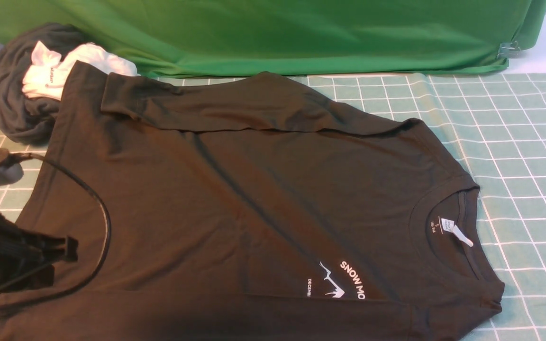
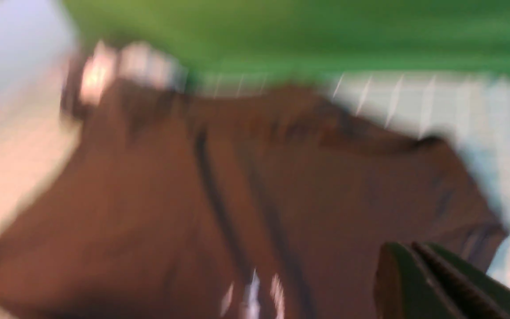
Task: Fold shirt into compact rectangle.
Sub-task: 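Grasp the left edge of the dark T-shirt lying flat on the table, then fold the left side of the black T-shirt inward over its body, then grab the top left corner of the dark shirt with the left gripper, then fold the left side of the dark shirt inward over its body with the left gripper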
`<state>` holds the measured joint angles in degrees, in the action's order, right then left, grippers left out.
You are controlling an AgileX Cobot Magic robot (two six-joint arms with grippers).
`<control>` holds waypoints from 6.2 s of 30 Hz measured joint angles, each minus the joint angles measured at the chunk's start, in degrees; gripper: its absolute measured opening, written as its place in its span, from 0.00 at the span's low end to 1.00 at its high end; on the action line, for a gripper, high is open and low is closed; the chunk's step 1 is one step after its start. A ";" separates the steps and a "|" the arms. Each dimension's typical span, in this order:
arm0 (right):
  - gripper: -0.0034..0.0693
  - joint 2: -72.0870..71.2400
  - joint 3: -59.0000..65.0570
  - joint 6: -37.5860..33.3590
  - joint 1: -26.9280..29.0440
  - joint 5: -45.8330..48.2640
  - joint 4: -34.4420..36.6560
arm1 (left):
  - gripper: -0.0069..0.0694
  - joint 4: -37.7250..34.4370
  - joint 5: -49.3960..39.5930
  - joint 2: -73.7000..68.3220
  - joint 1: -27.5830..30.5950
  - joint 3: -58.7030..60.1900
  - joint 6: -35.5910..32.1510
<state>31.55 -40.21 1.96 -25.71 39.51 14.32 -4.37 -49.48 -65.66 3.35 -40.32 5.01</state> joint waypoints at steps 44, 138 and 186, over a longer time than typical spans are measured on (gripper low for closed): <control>0.10 22.55 -0.28 -9.17 -20.02 -5.46 -0.21 | 0.68 10.28 8.87 -22.60 20.58 0.25 1.76; 0.17 22.55 -0.32 -12.79 3.93 -4.84 -0.79 | 0.66 14.78 13.64 -58.85 -1.58 -59.82 16.67; 0.08 28.88 -13.96 -10.00 10.22 6.85 -5.60 | 0.11 9.64 0.09 -31.19 -1.58 -35.03 8.50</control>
<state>60.43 -54.17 -8.04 -15.49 46.36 8.72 5.27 -49.39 -96.86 1.77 -75.35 13.51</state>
